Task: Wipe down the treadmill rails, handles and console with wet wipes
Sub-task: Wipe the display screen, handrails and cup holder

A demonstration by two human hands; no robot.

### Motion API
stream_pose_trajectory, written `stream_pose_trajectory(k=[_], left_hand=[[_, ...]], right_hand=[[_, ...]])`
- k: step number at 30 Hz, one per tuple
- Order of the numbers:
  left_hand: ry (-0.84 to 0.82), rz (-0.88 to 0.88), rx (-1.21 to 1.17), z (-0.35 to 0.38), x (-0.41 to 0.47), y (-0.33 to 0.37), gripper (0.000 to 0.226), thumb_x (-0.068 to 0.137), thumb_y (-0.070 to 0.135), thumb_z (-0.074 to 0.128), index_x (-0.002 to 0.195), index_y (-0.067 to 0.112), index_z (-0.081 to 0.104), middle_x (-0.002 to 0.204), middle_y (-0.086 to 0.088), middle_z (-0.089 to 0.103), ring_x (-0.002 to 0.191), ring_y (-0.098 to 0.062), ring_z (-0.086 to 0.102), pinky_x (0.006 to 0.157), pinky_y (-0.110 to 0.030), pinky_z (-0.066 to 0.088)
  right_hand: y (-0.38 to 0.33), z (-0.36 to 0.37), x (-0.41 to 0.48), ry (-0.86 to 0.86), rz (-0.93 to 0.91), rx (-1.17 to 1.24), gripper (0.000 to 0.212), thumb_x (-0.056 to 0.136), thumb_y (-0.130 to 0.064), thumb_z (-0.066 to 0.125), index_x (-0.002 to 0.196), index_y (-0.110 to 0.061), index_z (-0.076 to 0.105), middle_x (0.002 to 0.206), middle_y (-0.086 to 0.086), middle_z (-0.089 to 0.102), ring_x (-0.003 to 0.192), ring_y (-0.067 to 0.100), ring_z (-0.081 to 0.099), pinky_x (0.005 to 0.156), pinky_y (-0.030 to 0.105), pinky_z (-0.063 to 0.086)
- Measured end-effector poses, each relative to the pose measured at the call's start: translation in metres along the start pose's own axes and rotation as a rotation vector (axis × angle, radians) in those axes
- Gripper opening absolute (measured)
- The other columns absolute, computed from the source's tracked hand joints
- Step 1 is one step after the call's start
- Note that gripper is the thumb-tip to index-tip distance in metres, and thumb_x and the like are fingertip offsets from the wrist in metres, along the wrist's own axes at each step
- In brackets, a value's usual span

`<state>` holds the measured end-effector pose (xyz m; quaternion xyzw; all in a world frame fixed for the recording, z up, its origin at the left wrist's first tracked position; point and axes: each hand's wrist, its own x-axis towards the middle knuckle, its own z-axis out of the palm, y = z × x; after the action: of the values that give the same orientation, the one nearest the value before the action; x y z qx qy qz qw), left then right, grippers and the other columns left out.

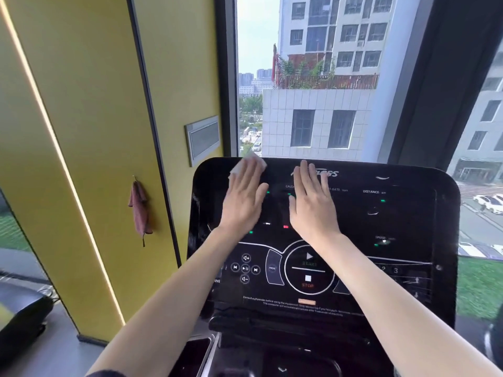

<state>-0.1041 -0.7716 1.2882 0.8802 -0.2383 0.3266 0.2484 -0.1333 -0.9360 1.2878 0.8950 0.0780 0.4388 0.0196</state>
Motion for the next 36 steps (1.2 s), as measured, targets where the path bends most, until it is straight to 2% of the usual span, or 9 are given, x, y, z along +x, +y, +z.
stream_pose_trajectory(k=[2,4,9,13,15,20,26,31,36], left_hand=[[-0.088,0.233,0.075,0.001,-0.001,0.001,0.057,0.101,0.045,0.014,0.153,0.021,0.012,0.159,0.007,0.0,0.145,-0.003,-0.009,0.115,-0.02,-0.012],[-0.03,0.257,0.129,-0.003,0.002,-0.013,0.057,0.102,0.046,0.011,0.153,0.021,0.014,0.159,0.006,0.003,0.146,-0.004,-0.005,0.116,-0.019,-0.009],[0.185,-0.198,0.017,0.003,0.008,0.002,0.06,0.1,0.045,0.005,0.153,0.018,0.011,0.161,-0.001,0.005,0.146,-0.008,-0.005,0.118,-0.025,-0.008],[0.002,0.244,0.185,0.014,0.006,0.027,0.062,0.101,0.049,0.005,0.15,0.015,0.022,0.158,0.0,0.013,0.146,-0.009,0.002,0.118,-0.025,-0.007],[-0.008,0.304,0.259,0.008,0.007,0.011,0.063,0.1,0.05,0.002,0.151,0.018,0.02,0.158,0.004,0.011,0.146,-0.007,0.002,0.119,-0.031,-0.004],[0.167,-0.156,0.136,-0.001,0.011,-0.007,0.065,0.097,0.05,-0.003,0.152,0.018,0.009,0.16,-0.001,0.005,0.144,-0.007,-0.009,0.115,-0.022,-0.014],[-0.077,0.332,0.27,0.005,0.004,0.001,0.064,0.1,0.051,0.003,0.152,0.018,0.018,0.16,0.0,0.009,0.147,-0.01,-0.003,0.119,-0.031,-0.005],[0.11,-0.06,0.129,0.009,0.006,0.007,0.064,0.099,0.051,0.002,0.152,0.02,0.02,0.161,-0.002,0.005,0.147,-0.013,-0.002,0.119,-0.035,0.003],[-0.022,0.246,0.224,0.025,0.008,0.038,0.064,0.1,0.052,0.001,0.153,0.018,0.015,0.161,-0.005,0.006,0.147,-0.015,0.0,0.118,-0.036,-0.001]], right_hand=[[0.002,-0.001,-0.001,-0.008,-0.009,-0.009,0.059,0.088,-0.013,0.059,0.14,0.006,0.039,0.148,0.023,0.036,0.139,0.034,0.033,0.116,0.049,0.021],[0.004,-0.003,-0.001,-0.021,-0.021,-0.022,0.059,0.088,-0.013,0.059,0.141,0.005,0.038,0.149,0.022,0.035,0.14,0.033,0.033,0.117,0.049,0.021],[0.004,-0.003,-0.001,-0.031,-0.017,-0.007,0.058,0.088,-0.012,0.058,0.14,0.006,0.039,0.148,0.022,0.036,0.139,0.034,0.033,0.117,0.049,0.02],[0.007,-0.005,-0.001,-0.035,-0.032,0.007,0.061,0.085,-0.009,0.062,0.14,0.005,0.039,0.147,0.022,0.038,0.138,0.033,0.035,0.116,0.049,0.021],[0.008,-0.007,-0.001,-0.051,-0.043,-0.007,0.063,0.084,-0.009,0.063,0.141,0.004,0.039,0.148,0.021,0.038,0.138,0.032,0.036,0.116,0.048,0.02],[0.007,-0.004,-0.001,-0.059,-0.02,-0.007,0.061,0.085,-0.009,0.061,0.141,0.005,0.039,0.149,0.021,0.036,0.139,0.032,0.033,0.117,0.048,0.017],[0.011,-0.006,-0.001,-0.089,-0.037,0.04,0.059,0.09,-0.013,0.057,0.143,0.003,0.036,0.151,0.019,0.032,0.141,0.029,0.031,0.118,0.045,0.015],[0.029,-0.021,0.0,-0.171,-0.096,0.084,0.06,0.1,-0.018,0.038,0.152,-0.006,0.009,0.16,0.007,0.0,0.148,0.016,-0.001,0.117,0.032,-0.011],[0.052,-0.03,-0.019,-0.084,0.115,0.104,0.061,0.099,-0.017,0.041,0.15,0.0,0.012,0.159,0.015,0.003,0.147,0.022,-0.002,0.118,0.037,-0.006]])
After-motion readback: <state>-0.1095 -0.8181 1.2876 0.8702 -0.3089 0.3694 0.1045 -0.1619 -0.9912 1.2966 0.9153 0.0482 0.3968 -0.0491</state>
